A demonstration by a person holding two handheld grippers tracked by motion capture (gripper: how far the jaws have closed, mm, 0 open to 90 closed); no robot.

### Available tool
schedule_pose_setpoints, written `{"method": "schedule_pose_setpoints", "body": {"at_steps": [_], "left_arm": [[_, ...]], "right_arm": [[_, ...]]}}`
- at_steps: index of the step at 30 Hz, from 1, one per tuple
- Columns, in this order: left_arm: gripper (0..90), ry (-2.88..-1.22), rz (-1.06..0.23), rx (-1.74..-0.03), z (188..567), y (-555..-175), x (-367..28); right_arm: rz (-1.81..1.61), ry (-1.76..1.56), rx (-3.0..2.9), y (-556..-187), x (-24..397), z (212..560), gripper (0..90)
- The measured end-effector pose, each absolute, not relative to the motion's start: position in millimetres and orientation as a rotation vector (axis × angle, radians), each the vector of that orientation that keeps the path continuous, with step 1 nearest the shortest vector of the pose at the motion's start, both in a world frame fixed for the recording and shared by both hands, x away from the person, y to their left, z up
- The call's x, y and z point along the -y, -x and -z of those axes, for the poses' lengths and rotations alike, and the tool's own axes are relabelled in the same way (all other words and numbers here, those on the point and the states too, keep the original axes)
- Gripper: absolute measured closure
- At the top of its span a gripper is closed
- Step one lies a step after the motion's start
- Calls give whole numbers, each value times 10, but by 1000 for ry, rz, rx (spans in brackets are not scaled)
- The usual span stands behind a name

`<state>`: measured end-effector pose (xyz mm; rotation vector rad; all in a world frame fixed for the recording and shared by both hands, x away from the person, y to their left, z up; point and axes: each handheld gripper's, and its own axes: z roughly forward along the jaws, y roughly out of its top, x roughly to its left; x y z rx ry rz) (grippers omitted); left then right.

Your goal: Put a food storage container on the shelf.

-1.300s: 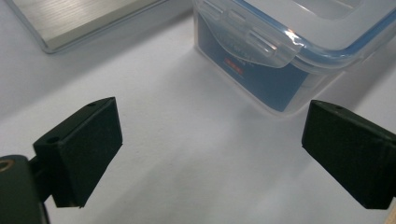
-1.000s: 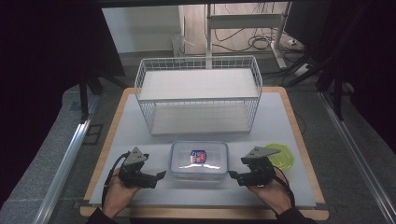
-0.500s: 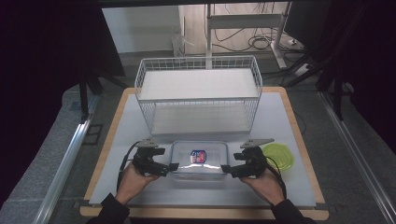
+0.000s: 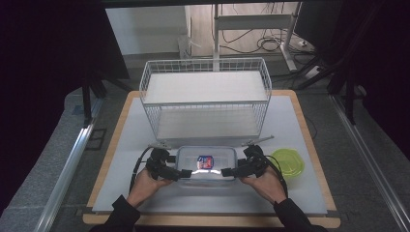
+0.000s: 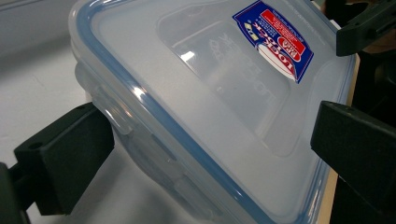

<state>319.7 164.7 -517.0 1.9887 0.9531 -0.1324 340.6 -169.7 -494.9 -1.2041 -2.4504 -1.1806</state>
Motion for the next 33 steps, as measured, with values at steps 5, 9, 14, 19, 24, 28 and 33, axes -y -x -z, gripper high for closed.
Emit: {"method": "schedule_pose_setpoints", "body": {"at_steps": [5, 9, 14, 19, 24, 28, 33], "left_arm": [[61, -2011, 68, -932, 5101, -3059, -1667], [135, -2010, 34, -916, 5080, -2910, -1698], [194, -2007, 32, -930, 5077, -2807, -1717], [327, -1927, 72, -944, 5080, -2761, -1840], [406, -1896, 93, -941, 5077, -2728, -1896], [449, -1867, 114, -945, 5097, -2719, -1931], [451, -1840, 126, -972, 5104, -2718, -1927]], "right_arm": [[1179, 1186, 2496, -3294, 1708, 4895, 187], [1246, 1204, 2479, -3187, 1775, 4864, 300], [1282, 1219, 2456, -3094, 1829, 4857, 362], [1303, 1221, 2439, -3030, 1870, 4840, 431], [1340, 1216, 2409, -2980, 1922, 4844, 485], [1365, 1219, 2374, -2967, 1951, 4860, 502], [1384, 1239, 2336, -2965, 1966, 4884, 508]]}}
